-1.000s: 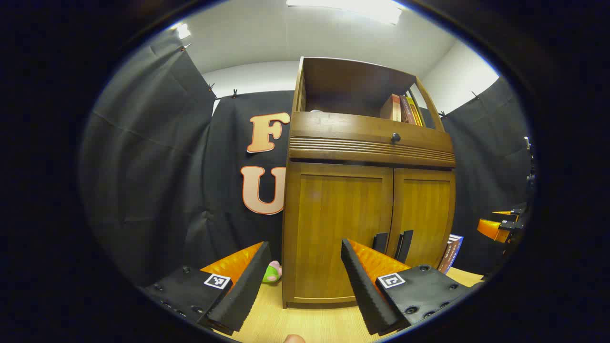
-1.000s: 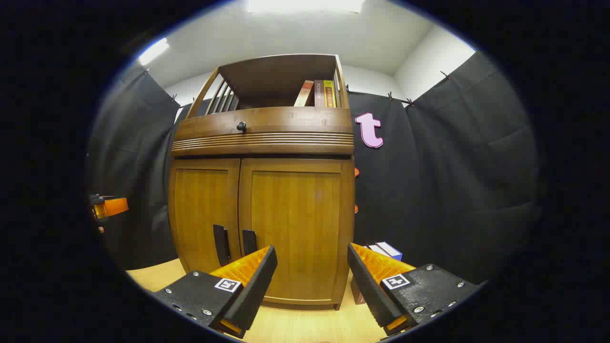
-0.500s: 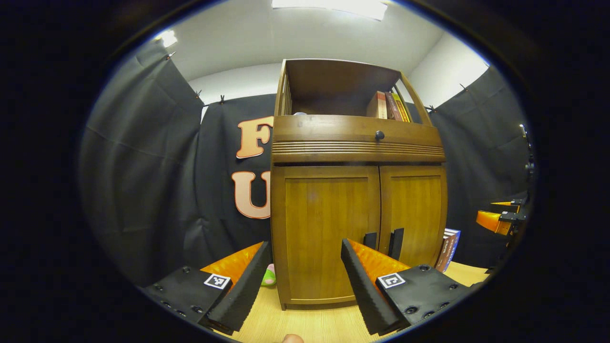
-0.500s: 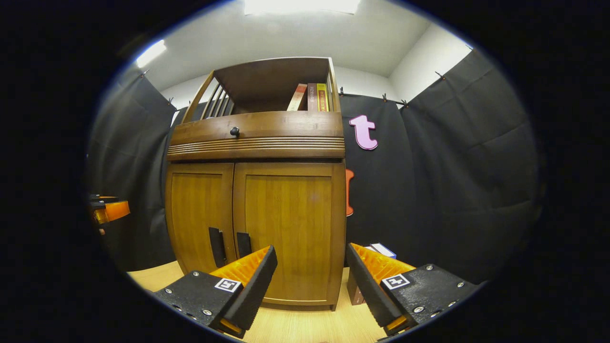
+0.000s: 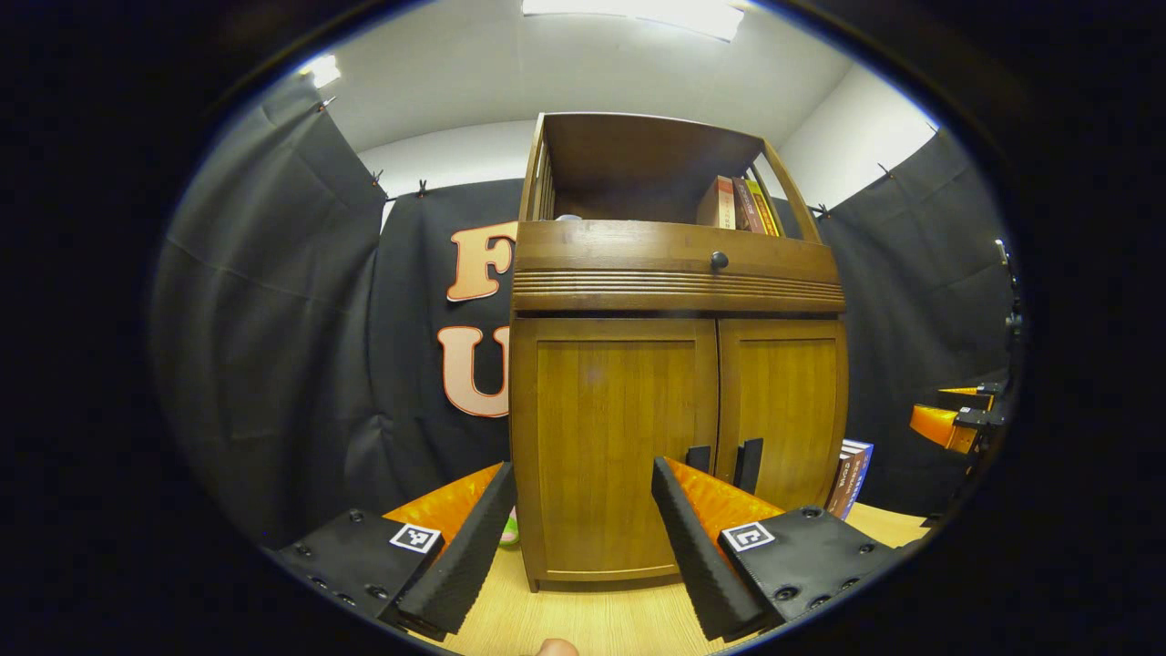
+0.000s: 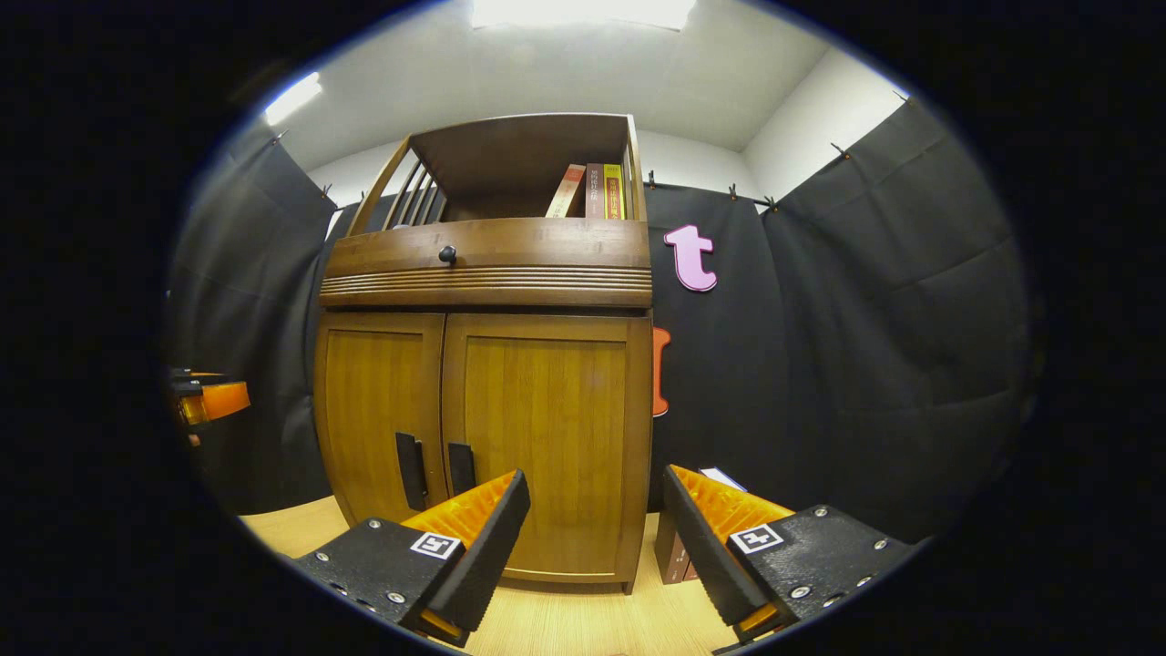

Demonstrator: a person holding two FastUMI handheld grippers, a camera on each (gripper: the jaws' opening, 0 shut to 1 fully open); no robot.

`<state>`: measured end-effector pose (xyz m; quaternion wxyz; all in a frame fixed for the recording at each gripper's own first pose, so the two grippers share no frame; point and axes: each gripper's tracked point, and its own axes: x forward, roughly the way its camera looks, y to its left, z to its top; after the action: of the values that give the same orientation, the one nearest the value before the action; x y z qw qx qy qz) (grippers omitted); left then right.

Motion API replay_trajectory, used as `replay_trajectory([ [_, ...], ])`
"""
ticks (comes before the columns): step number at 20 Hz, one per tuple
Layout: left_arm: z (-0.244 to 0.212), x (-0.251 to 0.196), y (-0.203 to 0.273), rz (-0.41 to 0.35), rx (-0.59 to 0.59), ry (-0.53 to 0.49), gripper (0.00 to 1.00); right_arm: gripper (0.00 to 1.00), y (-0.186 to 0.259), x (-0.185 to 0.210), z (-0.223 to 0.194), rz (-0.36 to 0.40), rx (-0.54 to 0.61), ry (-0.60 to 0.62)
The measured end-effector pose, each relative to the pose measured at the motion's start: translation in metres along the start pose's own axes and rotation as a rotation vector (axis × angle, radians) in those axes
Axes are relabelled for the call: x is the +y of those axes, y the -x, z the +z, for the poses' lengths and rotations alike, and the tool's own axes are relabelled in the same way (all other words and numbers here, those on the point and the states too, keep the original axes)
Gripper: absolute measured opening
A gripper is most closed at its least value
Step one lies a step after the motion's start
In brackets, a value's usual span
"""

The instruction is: Open the right door of the double-door shoe cabinet with the right hand, and open the left door with the left hand.

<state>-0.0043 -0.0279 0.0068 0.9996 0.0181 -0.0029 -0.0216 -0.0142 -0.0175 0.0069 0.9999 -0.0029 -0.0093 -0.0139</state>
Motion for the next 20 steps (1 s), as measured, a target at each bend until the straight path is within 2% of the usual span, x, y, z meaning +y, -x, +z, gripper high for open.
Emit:
replay_trajectory([
  [1, -0.001, 0.000, 0.000, 0.001, 0.001, 0.000, 0.95, 0.92, -0.001, 0.001, -0.003, 0.002, 0.006, 0.001],
  [2, -0.001, 0.000, 0.000, 0.002, 0.003, 0.000, 0.95, 1.00, -0.003, 0.003, -0.005, 0.005, 0.011, 0.002],
  [3, -0.001, 0.001, 0.000, 0.003, 0.004, -0.001, 0.95, 0.92, -0.006, 0.006, -0.009, 0.009, 0.016, 0.003],
  [6, -0.003, 0.003, -0.001, 0.006, 0.008, -0.005, 0.95, 0.92, -0.015, 0.021, -0.022, 0.027, 0.039, 0.010],
  [7, -0.004, 0.004, -0.001, 0.008, 0.010, -0.006, 0.95, 1.00, -0.020, 0.026, -0.027, 0.035, 0.043, 0.009],
  [8, -0.005, 0.005, -0.001, 0.008, 0.011, -0.008, 0.95, 0.92, -0.025, 0.034, -0.030, 0.043, 0.046, 0.007],
  [15, -0.009, 0.018, 0.000, 0.032, 0.017, -0.029, 0.95, 0.92, -0.063, 0.081, -0.060, 0.107, 0.101, -0.022],
  [20, -0.012, 0.032, -0.001, 0.051, 0.021, -0.028, 0.95, 0.92, -0.099, 0.102, -0.085, 0.103, 0.134, -0.021],
])
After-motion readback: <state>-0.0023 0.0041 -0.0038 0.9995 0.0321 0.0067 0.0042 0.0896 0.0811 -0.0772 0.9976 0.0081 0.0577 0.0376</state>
